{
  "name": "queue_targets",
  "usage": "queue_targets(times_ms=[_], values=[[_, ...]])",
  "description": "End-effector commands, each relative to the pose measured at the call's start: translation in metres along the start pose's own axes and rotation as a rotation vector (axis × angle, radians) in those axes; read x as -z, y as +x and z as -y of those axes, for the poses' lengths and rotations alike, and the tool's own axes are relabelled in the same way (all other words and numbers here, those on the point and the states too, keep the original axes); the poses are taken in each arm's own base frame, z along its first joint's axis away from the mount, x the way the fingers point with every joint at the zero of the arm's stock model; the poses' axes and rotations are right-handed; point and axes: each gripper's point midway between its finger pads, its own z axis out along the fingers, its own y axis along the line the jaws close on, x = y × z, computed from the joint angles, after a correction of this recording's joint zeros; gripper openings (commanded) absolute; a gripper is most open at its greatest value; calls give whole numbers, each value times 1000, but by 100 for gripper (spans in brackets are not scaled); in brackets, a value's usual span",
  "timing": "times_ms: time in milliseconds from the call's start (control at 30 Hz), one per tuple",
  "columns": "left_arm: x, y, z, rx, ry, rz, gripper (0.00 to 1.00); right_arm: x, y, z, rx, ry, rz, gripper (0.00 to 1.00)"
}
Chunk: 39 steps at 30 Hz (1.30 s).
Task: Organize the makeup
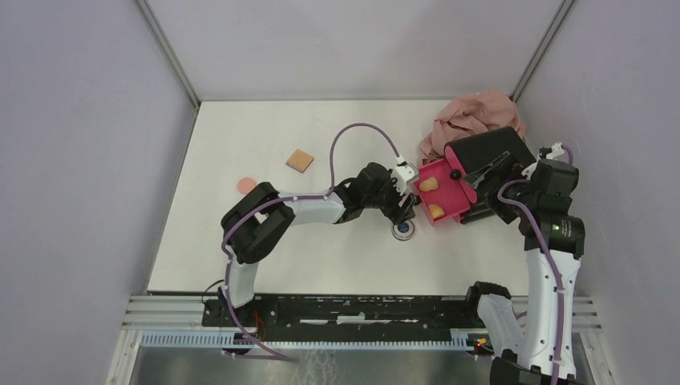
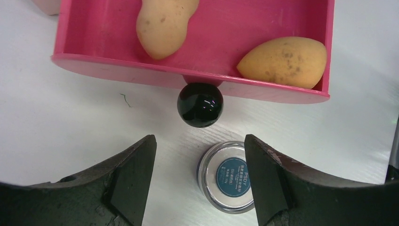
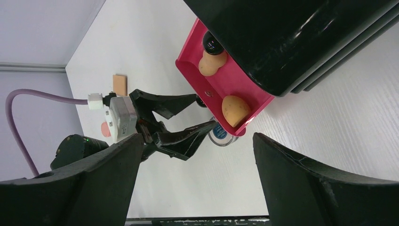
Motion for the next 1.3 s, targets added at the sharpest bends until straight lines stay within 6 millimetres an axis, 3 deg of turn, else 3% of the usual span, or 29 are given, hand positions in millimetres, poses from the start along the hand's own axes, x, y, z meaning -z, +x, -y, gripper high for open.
queue_targets(times_ms=[0, 333, 733, 1267], values=[[-6, -11, -4, -111, -8, 45, 76, 15, -11, -15, 32, -42, 54, 94], [-23, -20, -9, -134, -4, 56, 69, 9, -11, -16, 27, -55, 46, 94], [-30, -78, 2, -77, 4, 202, 61, 9, -7, -17, 34, -66, 28, 94], [-76, -116, 12, 6, 56, 332, 62, 19, -5, -20, 71, -70, 17, 94]])
